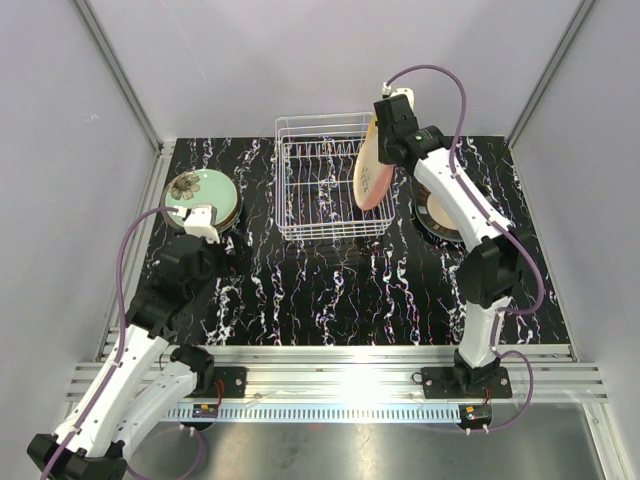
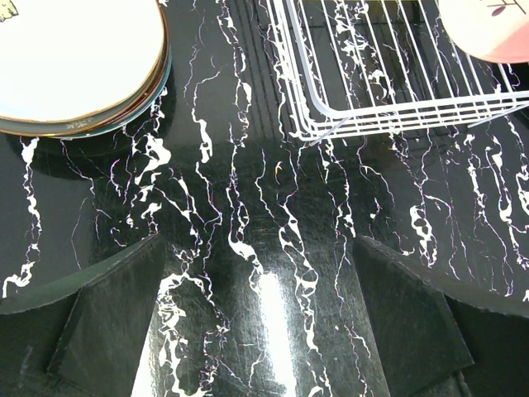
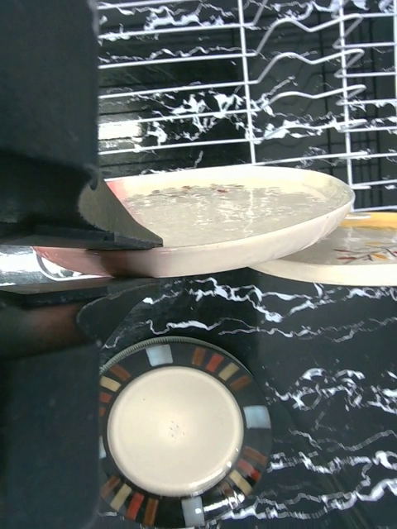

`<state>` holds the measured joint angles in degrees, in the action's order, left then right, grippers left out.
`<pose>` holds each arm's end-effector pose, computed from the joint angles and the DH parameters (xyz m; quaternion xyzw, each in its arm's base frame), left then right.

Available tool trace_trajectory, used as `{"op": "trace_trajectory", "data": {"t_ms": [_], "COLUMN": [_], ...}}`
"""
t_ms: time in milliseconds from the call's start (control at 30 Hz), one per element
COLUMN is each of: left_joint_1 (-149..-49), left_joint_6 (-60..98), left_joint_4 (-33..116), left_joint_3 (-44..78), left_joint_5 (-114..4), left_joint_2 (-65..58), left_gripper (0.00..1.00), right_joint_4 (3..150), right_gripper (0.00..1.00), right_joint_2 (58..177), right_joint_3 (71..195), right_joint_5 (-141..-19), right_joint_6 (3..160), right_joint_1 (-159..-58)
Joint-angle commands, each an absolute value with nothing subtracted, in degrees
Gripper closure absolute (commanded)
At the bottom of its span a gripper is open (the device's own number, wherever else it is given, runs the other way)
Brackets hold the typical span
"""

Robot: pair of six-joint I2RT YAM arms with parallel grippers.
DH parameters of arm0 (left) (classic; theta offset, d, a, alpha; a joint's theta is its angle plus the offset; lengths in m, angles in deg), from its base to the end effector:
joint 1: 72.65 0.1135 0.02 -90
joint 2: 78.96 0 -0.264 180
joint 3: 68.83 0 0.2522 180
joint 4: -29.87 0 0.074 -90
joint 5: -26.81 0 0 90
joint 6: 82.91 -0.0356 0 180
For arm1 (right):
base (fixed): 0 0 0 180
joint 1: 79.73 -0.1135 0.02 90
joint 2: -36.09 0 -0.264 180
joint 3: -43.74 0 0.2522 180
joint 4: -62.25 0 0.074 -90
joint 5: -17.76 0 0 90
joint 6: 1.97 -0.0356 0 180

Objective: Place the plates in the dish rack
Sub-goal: Insert the plate into the dish rack

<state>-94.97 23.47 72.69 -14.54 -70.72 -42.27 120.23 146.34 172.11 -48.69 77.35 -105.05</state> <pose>0.1383 -0.0517 0.3009 0.0085 0.8433 -0.1248 0.5227 0.3974 0.1723 0.3713 -0.0272 0.8905 -0.0476 0.4516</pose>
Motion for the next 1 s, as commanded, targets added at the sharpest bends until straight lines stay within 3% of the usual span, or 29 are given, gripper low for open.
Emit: {"op": "trace_trajectory", "data": {"t_ms": [0, 967], "left_joint_1": [-95.5, -96.55], "left_joint_6": [23.17, 23.0], "left_joint_4": [71.32, 71.59], "left_joint_3": [-11.83, -11.56], "left_joint_5": [-70.31, -71.1], "left_joint_2": [-43.1, -43.01], "left_gripper": [0.01, 0.01], "right_joint_4": [115.99, 118.28], "right_gripper": [1.0, 1.0], "right_joint_2": [146.12, 159.3], "right_joint_3": [178.87, 194.25], "right_joint_5": [-41.92, -34.71], "right_joint_6": [78.01, 86.18], "right_joint_1": [-106.18, -107.33]}}
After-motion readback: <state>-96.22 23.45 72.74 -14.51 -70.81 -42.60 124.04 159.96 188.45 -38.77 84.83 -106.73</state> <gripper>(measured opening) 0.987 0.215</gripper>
